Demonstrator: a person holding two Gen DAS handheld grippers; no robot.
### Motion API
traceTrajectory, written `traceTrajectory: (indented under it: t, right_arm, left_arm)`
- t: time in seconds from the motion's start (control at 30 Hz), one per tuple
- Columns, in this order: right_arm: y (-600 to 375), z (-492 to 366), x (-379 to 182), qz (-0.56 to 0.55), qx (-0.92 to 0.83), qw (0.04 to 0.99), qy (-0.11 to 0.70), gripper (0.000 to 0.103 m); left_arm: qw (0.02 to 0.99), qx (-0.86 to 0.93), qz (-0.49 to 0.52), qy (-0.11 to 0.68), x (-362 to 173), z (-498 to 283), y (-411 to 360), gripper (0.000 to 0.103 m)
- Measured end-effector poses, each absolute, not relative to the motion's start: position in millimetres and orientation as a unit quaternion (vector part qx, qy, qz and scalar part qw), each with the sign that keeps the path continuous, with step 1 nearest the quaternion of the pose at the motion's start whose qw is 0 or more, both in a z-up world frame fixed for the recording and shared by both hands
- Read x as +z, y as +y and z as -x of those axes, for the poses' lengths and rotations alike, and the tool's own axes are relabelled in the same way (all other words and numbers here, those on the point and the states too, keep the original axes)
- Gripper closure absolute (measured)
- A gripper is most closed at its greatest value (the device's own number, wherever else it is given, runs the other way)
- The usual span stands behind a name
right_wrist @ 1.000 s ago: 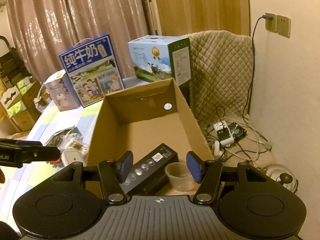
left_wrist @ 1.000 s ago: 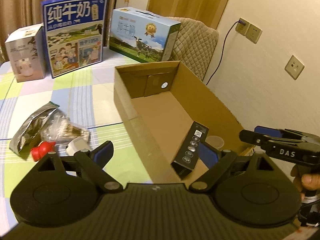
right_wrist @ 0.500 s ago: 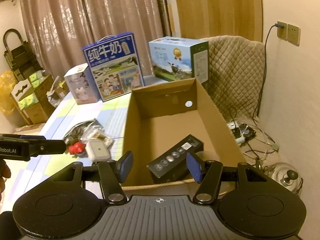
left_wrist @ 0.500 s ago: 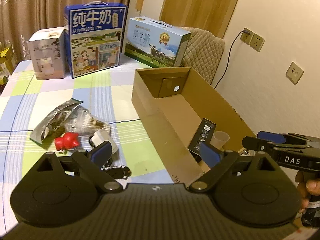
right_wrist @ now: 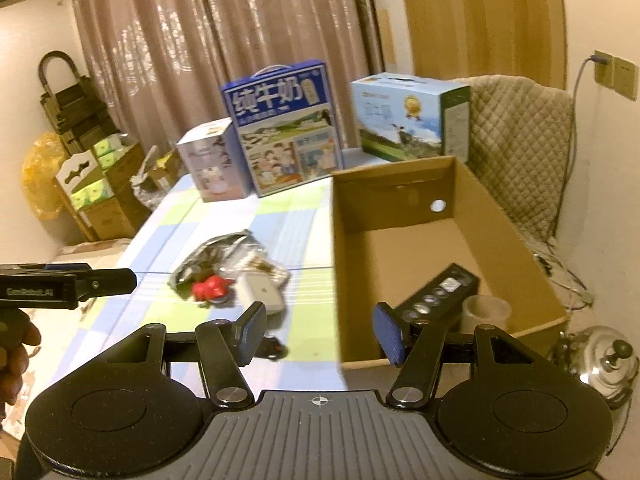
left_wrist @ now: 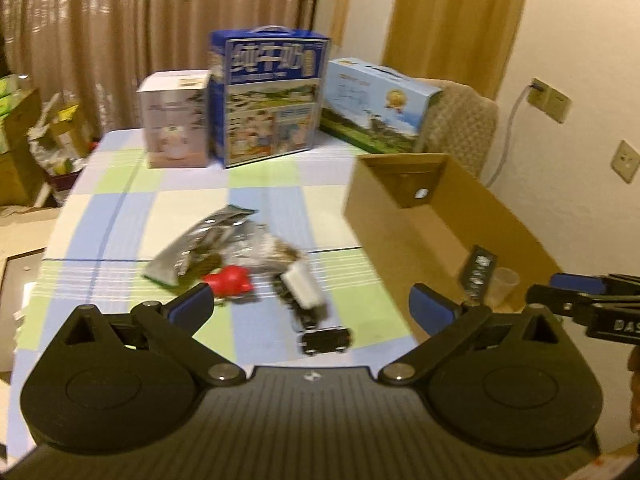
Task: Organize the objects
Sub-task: 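Move both open grippers back over the remaining table items, then lower the right gripper onto the black toy car and close it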
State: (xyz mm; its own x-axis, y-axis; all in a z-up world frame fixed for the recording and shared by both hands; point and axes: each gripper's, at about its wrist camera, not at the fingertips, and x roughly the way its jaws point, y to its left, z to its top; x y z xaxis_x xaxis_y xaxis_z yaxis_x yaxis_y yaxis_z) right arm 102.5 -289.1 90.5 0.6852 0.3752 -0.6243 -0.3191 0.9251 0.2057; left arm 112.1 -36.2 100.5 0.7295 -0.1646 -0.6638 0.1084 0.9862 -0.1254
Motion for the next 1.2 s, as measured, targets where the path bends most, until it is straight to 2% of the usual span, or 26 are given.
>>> traceTrajectory:
  t: [0.33, 0.73, 0.93, 1.2]
  right_arm:
    - [-245, -95, 65, -0.037, 0.216, 0.909, 0.353, 0.047]
    - [-205, -108, 15, -0.030, 0.217, 0.901, 0.374, 0.046]
    - [-188, -124, -18, -0.027, 0.208, 0.897, 0.388, 0.035]
    - [-171, -150, -58, -0.013, 0.191, 0.898, 0.396, 0.030]
  left_arm:
    - [0.928, -0.020, 0.048, 0.370, 77, -107, 17, 0.001]
    - [0.916, 0.000, 0.056, 0.397, 32, -124, 41, 0.001]
    - [0.910, 0.002, 0.070, 0.408, 5, -142, 49, 0.001]
    - [0.907, 0.003, 0.075, 0.415, -28, -172, 55, 0.001]
